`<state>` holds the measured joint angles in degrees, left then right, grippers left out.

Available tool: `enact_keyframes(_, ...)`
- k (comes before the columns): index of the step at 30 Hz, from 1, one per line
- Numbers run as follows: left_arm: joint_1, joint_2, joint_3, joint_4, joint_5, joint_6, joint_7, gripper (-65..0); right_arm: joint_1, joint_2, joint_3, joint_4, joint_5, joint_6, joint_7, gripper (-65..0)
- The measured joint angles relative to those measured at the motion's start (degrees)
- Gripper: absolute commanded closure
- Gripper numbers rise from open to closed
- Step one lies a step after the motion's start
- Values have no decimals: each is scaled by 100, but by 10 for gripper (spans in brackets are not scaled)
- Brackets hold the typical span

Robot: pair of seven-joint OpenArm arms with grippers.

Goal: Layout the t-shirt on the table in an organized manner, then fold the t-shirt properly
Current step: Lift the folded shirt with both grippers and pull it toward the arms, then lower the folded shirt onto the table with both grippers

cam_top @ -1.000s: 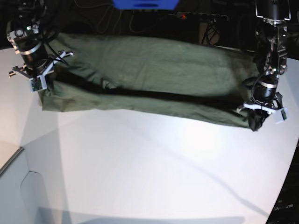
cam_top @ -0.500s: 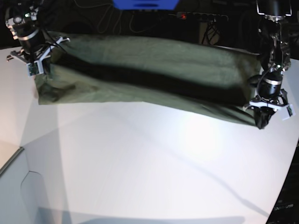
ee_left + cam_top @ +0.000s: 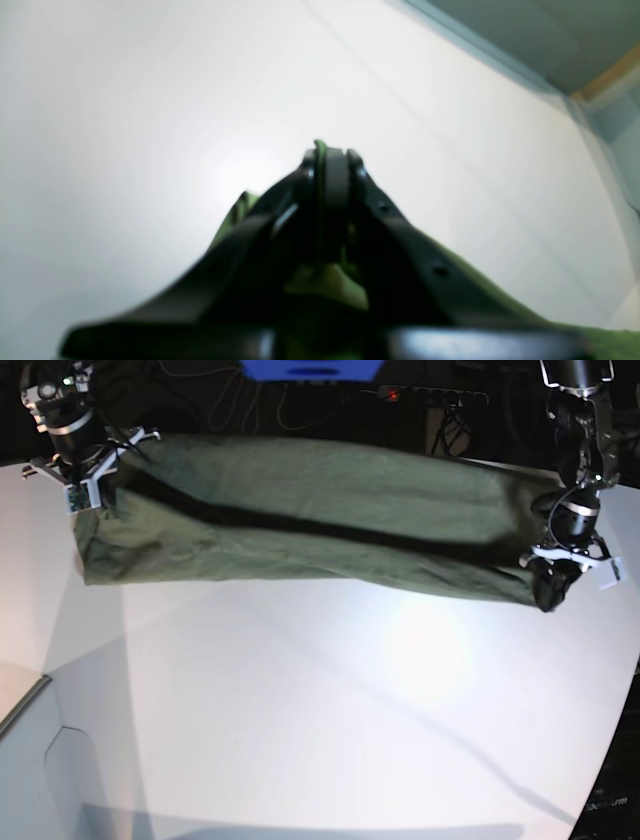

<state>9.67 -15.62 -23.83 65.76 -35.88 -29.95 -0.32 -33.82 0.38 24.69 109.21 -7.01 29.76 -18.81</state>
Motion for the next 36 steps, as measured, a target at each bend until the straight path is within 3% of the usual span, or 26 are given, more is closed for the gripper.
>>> enact_keyframes(17,385,-186,-9,227,20,-127,2,-2,-144,-2,7,367,20,0,13,0)
enact_keyframes(27,186,-232,-7,-428,26,-129,20,-2,-404,9,-7,433,20,7,15,0)
enact_keyframes(32,107,-275,-7,-437,22,-133,-17,-2,-431,-208,26,442,17,481,15,0)
enact_keyframes(36,122,-267,-7,-452,24,-133,4,-2,-592,-260,2,457,4,584,-7,0)
